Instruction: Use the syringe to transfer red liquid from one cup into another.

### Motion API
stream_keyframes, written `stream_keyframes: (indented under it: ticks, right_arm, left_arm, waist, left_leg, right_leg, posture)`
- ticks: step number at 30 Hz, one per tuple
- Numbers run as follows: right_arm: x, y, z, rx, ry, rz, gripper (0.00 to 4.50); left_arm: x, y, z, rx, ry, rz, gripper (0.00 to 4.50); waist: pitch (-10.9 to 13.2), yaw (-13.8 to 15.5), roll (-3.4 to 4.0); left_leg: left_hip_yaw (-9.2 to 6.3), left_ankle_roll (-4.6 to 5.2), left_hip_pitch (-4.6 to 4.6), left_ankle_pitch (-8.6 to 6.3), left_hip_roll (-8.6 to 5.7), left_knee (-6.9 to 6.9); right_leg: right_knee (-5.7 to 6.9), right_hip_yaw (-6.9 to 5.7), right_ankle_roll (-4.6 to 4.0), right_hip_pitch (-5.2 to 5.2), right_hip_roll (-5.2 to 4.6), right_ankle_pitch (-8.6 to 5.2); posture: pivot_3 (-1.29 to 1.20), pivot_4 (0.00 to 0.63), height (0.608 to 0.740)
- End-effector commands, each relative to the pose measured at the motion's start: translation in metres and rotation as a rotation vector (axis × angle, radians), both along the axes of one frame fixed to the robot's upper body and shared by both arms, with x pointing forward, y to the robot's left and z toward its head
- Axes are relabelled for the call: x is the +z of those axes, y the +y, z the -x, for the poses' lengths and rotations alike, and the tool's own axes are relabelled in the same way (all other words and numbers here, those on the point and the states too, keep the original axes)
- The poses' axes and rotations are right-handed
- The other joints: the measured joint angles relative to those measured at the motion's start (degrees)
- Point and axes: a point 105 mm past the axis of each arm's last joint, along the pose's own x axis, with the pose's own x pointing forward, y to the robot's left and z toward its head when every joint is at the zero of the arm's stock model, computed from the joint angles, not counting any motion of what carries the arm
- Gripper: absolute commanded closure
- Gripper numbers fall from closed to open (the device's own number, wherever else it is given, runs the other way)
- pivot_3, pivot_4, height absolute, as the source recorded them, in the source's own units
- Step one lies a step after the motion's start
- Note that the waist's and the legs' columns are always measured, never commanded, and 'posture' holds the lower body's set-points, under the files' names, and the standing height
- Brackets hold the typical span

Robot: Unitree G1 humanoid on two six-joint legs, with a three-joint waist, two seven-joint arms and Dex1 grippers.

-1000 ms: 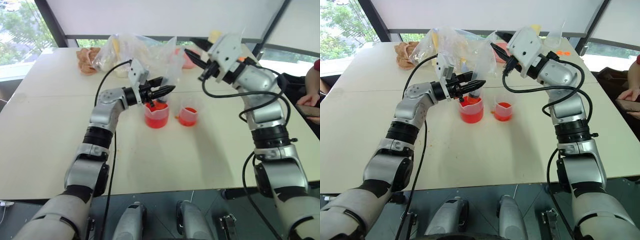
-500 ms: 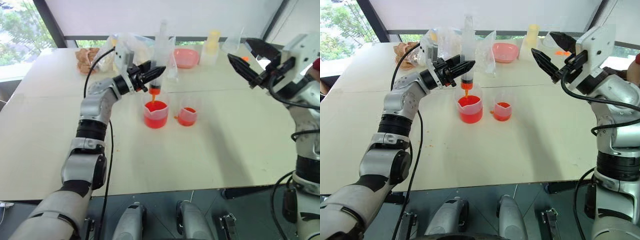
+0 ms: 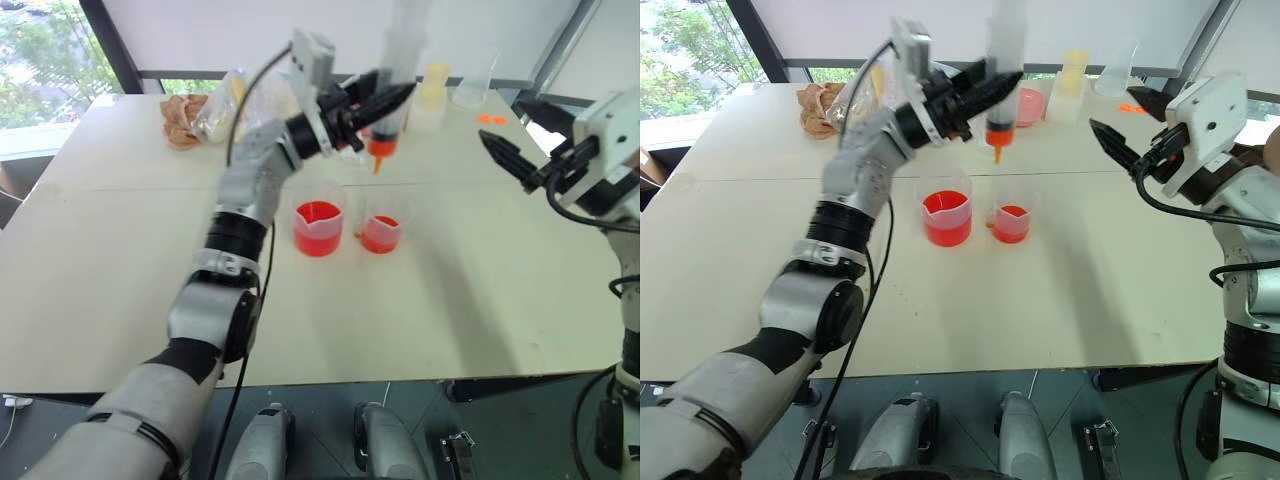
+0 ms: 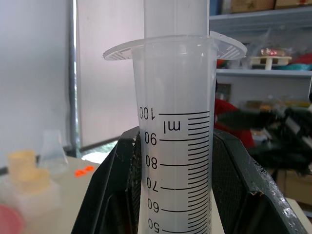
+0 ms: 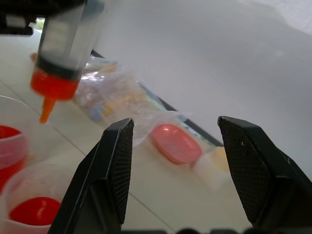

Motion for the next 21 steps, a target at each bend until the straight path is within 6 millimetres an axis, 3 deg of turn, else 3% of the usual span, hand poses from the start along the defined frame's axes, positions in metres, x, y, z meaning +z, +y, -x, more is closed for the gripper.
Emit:
stream_keyframes:
  ticks: [1, 6, 9, 21]
  right_arm:
    - [0.027, -0.003, 0.004, -0.062, -0.142, 0.075, 1.66]
    - [0.04, 0.015, -0.009, -0.017, -0.215, 0.117, 1.66]
    - [0.044, 0.027, -0.017, 0.028, -0.234, 0.121, 1.66]
    - [0.028, 0.049, -0.034, 0.132, -0.201, 0.131, 1.66]
  left_arm:
    - [0.007, -0.015, 0.007, -0.036, -0.082, -0.023, 3.06]
    - [-0.019, -0.029, 0.009, -0.067, -0.076, -0.091, 3.06]
    - [-0.023, -0.031, 0.01, -0.078, -0.074, -0.098, 3.06]
    - [-0.036, -0.032, 0.015, -0.119, -0.113, -0.167, 3.06]
  waist:
    - [0.0, -0.18, 0.01]
    - [0.0, -0.24, 0.03]
    - [0.0, -0.35, 0.03]
    - [0.0, 0.07, 0.04]
  left_leg:
    - [0.0, 0.01, 0.0, -0.01, 0.0, -0.01]
    - [0.0, 0.02, 0.02, -0.01, 0.01, -0.01]
    - [-0.01, 0.02, 0.02, -0.01, 0.01, -0.01]
    - [-0.02, 0.02, -0.02, -0.01, 0.0, 0.0]
  right_leg:
    - [0.0, 0.0, 0.0, 0.0, 0.0, 0.0]
    - [0.0, 0.0, 0.0, 0.0, 0.0, 0.0]
    - [0.0, 0.0, 0.0, 0.0, 0.01, 0.0]
    - [-0.02, -0.01, 0.01, 0.0, 0.01, 0.0]
  posture:
    - [0.0, 0.15, 0.74]
    - [0.0, 0.15, 0.74]
    - [0.0, 0.15, 0.74]
    - [0.0, 0.15, 0.74]
